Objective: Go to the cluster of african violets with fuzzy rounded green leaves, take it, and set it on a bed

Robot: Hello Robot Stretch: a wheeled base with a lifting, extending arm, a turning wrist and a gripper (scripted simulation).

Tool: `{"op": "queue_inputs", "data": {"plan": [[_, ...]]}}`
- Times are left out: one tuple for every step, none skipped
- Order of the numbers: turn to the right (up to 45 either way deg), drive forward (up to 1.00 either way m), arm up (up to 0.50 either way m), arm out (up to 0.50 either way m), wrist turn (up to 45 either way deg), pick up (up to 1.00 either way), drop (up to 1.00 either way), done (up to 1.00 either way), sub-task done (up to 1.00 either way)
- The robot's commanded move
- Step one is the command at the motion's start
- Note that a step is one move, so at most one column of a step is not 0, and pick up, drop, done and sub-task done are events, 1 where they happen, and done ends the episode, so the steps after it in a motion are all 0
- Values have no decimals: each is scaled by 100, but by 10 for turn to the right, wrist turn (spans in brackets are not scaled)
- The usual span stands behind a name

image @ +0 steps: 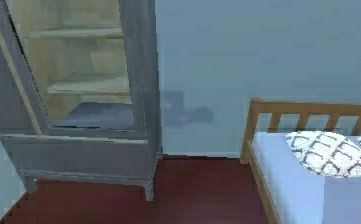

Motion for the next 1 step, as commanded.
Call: {"op": "queue_inputs", "data": {"plan": [[-30, 0, 0, 0, 0, 0, 0, 0, 0]]}}
